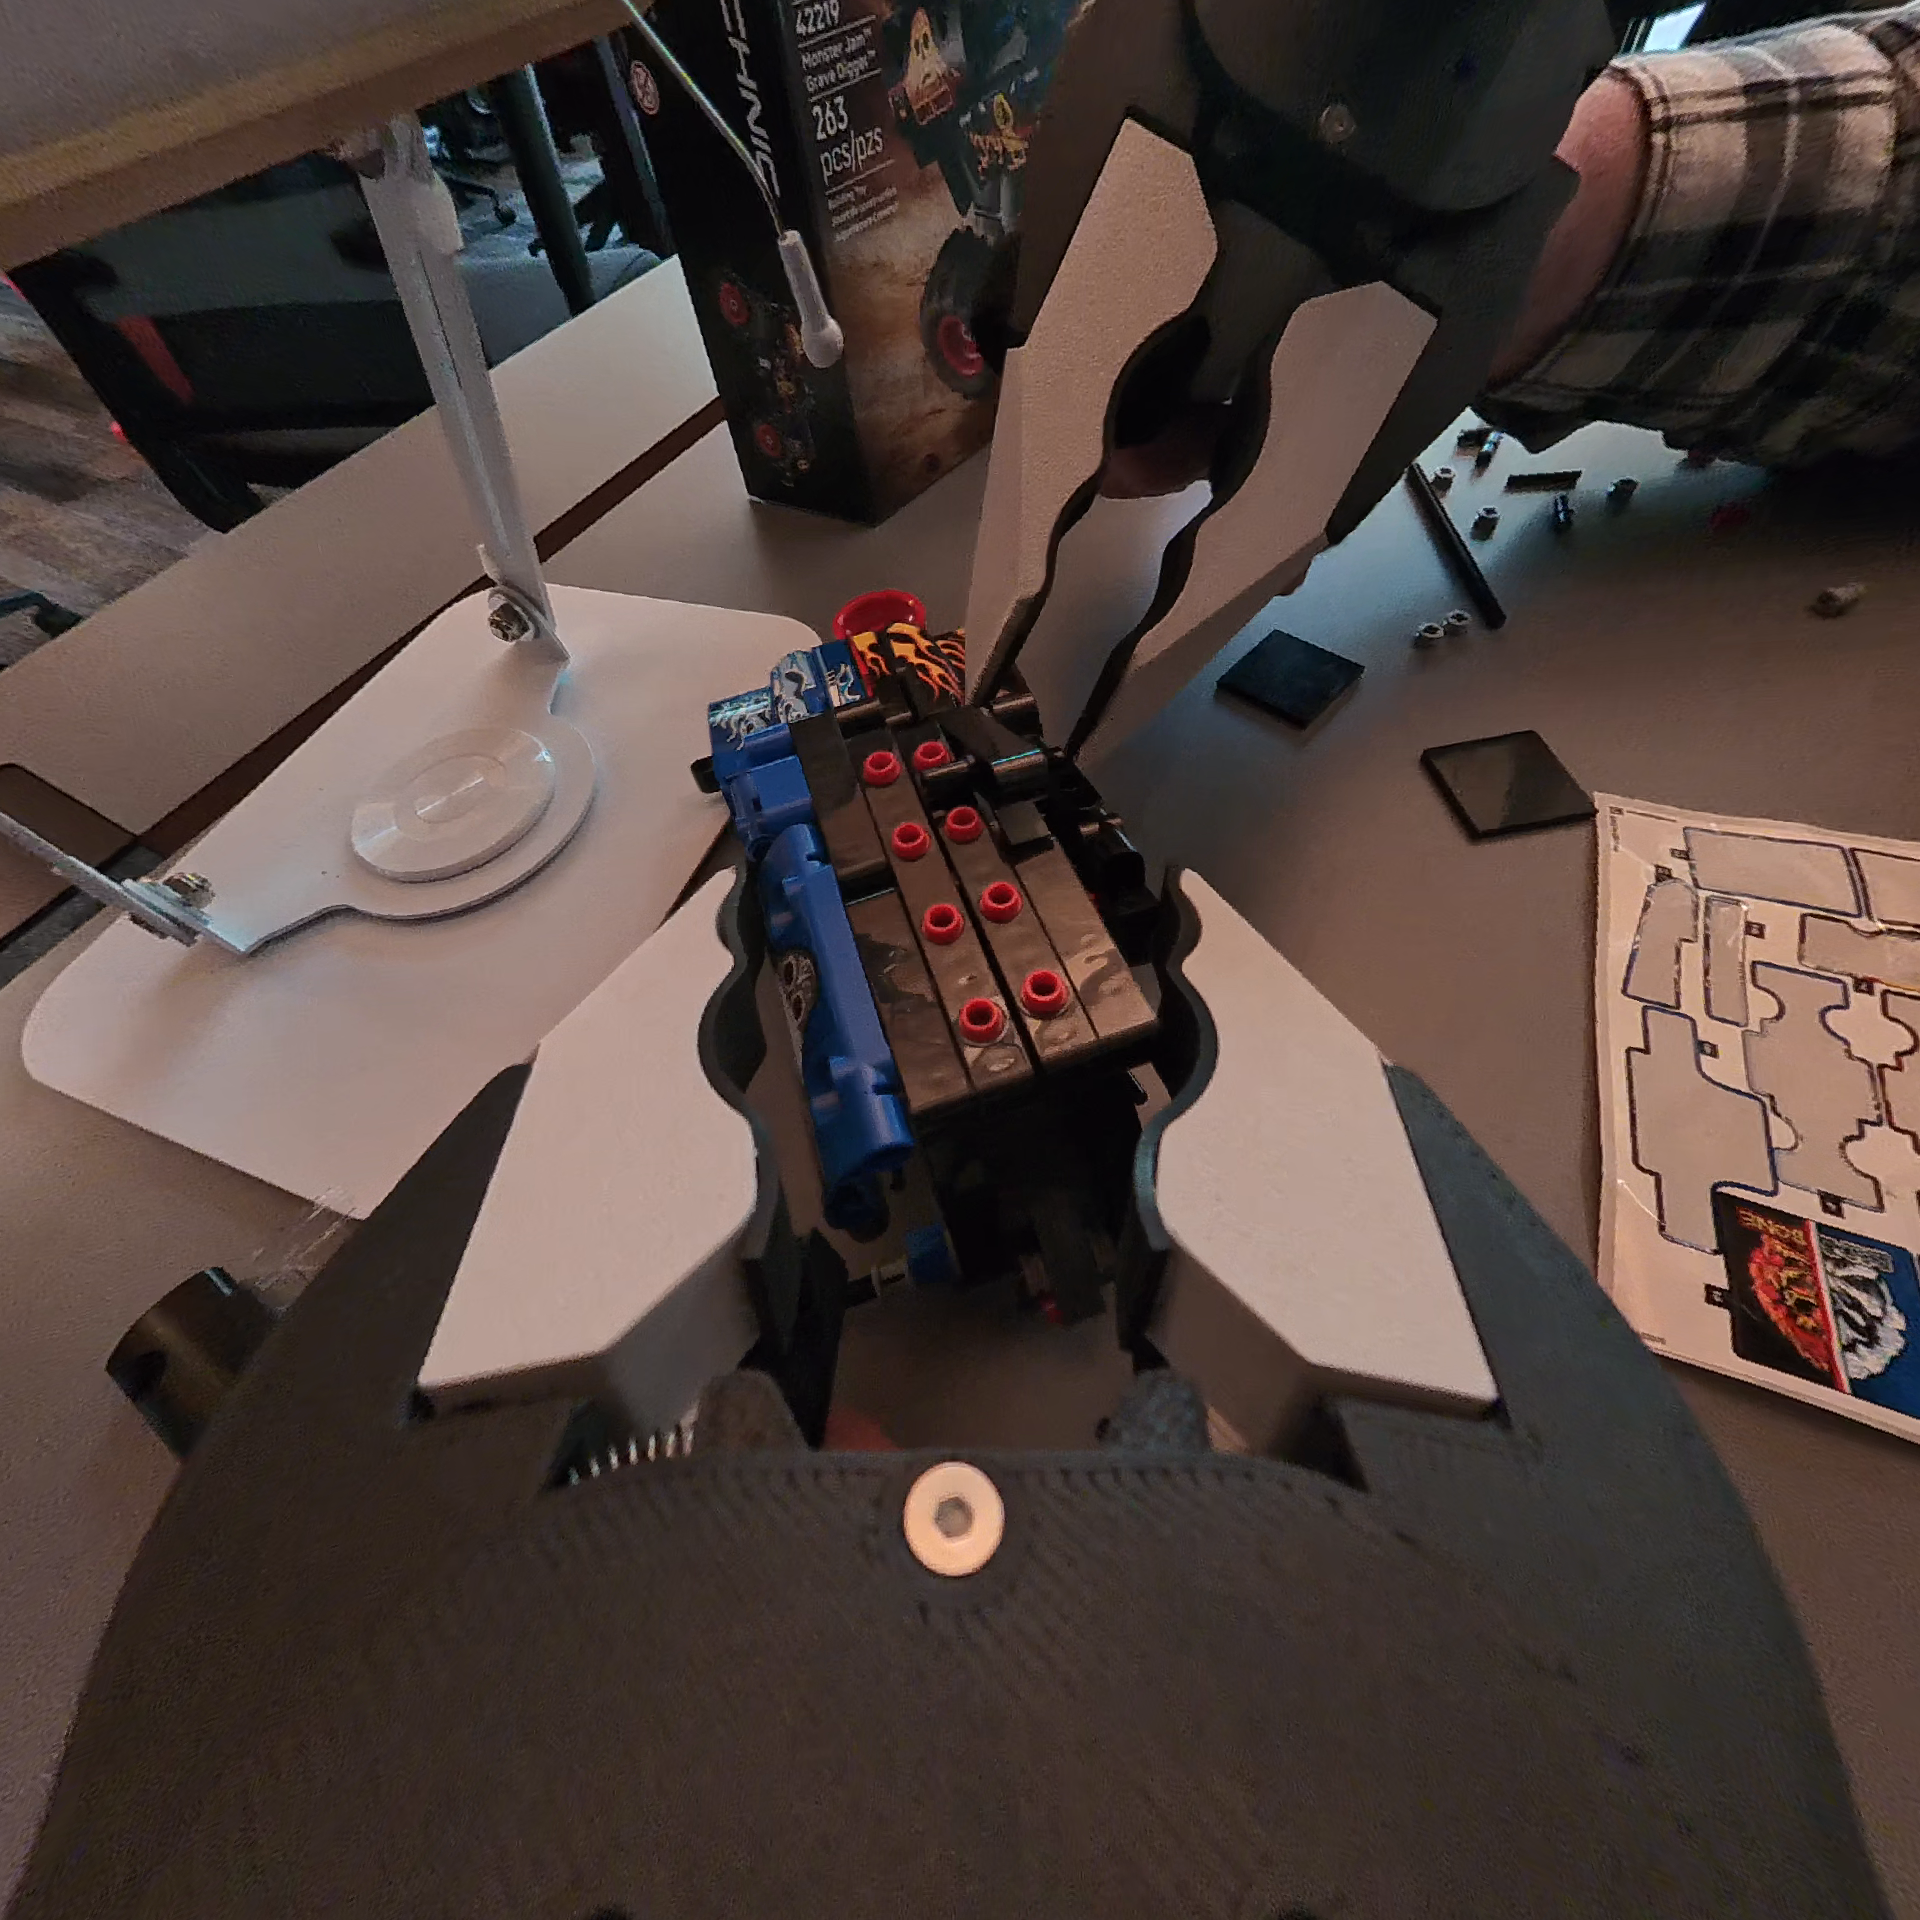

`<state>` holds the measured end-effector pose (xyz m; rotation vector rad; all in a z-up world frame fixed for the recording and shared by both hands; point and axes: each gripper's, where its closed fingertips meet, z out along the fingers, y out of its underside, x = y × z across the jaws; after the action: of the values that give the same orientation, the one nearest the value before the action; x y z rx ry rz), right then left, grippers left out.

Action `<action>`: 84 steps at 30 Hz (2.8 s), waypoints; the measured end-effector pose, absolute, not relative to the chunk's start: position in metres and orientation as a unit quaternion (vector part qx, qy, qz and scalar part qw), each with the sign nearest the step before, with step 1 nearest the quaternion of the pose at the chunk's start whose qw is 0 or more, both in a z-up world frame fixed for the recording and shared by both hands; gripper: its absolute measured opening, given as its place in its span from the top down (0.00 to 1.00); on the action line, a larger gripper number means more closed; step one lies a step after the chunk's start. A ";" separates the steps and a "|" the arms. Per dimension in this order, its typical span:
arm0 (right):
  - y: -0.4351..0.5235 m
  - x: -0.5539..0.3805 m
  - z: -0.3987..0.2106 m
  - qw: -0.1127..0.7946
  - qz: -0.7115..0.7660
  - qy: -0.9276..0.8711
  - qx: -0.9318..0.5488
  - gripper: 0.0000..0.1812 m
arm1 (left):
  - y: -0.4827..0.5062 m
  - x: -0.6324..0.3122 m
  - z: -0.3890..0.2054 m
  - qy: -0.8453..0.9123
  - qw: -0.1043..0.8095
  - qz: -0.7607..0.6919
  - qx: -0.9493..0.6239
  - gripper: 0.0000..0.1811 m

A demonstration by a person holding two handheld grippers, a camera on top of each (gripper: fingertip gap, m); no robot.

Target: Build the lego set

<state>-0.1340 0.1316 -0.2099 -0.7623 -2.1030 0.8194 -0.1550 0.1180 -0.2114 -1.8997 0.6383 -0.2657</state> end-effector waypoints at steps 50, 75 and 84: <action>0.105 -0.149 -0.205 0.377 0.305 -0.817 -0.311 0.90 | 0.098 -0.174 -0.212 0.302 0.482 -0.094 -0.817 0.58; 0.080 -0.154 -0.186 0.429 0.273 -0.816 -0.274 1.00 | 0.082 -0.197 -0.214 0.297 0.455 -0.091 -0.835 0.57; 0.065 -0.163 -0.203 0.422 0.267 -0.822 -0.273 1.00 | 0.078 -0.192 -0.217 0.305 0.449 -0.105 -0.833 0.63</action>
<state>-0.1627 0.0655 -0.2028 -0.6846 -2.0594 0.6698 -0.1917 0.0779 -0.2166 -2.0621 0.7549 -0.2597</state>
